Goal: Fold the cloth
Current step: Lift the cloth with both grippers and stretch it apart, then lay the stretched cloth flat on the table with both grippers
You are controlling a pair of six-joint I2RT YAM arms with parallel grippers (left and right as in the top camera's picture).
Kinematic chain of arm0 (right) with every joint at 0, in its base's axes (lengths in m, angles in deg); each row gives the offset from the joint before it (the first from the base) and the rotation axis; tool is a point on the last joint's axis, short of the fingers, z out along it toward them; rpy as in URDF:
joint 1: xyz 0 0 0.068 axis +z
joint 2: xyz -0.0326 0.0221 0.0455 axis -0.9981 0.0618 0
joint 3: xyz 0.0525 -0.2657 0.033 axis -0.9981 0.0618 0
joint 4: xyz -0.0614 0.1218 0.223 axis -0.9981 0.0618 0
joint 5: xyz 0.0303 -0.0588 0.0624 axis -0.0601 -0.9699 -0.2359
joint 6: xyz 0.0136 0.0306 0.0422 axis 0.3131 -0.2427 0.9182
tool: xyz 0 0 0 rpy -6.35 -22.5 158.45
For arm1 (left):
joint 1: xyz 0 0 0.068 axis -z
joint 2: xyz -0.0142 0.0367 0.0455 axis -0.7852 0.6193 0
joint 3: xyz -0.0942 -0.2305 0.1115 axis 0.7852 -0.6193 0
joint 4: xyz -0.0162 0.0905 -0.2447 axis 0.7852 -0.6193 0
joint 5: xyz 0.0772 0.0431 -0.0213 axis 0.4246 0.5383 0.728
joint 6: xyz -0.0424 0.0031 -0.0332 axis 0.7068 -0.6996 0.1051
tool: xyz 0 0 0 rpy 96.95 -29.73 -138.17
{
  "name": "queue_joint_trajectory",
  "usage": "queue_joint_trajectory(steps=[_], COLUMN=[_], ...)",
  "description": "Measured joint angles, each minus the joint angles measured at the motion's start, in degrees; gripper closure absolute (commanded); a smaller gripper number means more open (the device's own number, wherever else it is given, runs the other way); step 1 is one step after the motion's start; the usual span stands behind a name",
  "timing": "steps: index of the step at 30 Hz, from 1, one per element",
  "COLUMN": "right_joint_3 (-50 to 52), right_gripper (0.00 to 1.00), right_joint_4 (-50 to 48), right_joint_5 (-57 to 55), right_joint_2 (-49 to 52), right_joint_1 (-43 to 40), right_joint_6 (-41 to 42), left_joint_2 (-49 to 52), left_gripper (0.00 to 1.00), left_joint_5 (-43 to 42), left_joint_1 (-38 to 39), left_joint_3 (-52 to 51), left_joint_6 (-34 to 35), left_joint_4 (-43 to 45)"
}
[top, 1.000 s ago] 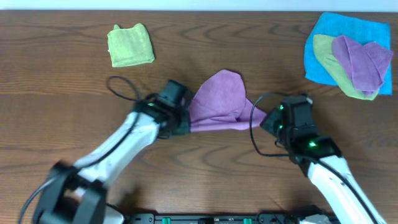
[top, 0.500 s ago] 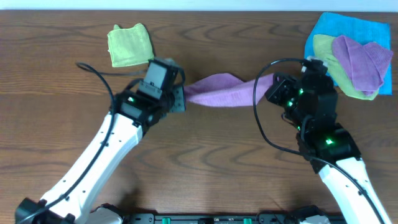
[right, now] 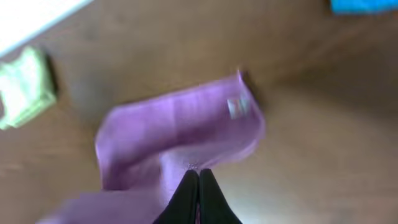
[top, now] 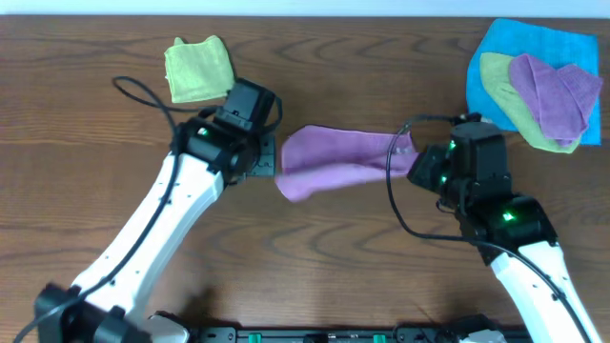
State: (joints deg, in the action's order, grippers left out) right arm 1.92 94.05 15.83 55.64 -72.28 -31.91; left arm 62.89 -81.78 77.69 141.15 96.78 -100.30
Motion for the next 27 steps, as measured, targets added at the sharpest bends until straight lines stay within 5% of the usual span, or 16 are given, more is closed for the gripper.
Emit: queue_joint_trajectory(steps=[6,10,21,22,25,27], right_joint_3=[0.00,0.00,0.00,0.00,0.00,0.00], right_gripper=[0.98,0.97,0.98,0.91,0.05,0.01], right_joint_4=[1.51,3.63,24.90,25.49,26.27,26.32], right_joint_5=[-0.17,-0.17,-1.77,-2.86,-5.97,-7.52], right_joint_2=[0.00,0.00,0.00,0.00,0.00,0.00], right_joint_1=[0.00,0.02,0.02,0.02,0.02,0.02], right_joint_6=[0.00,-0.02,-0.20,-0.20,-0.33,-0.35], left_joint_2=[2.27,2.27,2.29,2.29,2.29,2.29], left_gripper=[0.84,0.75,0.61,0.60,0.45,0.43], left_joint_5=[-3.96,-5.97,-9.16,-9.31,-9.42,-9.60], left_joint_1=[0.39,1.05,2.73,2.78,3.10,3.61], left_joint_3=[0.00,0.00,-2.32,-2.99,-4.42,-5.53], left_joint_6=[-0.37,-0.61,-2.12,-2.16,-2.40,-2.34], left_joint_4=[-1.33,-1.73,-3.98,-4.02,-3.96,-3.69])
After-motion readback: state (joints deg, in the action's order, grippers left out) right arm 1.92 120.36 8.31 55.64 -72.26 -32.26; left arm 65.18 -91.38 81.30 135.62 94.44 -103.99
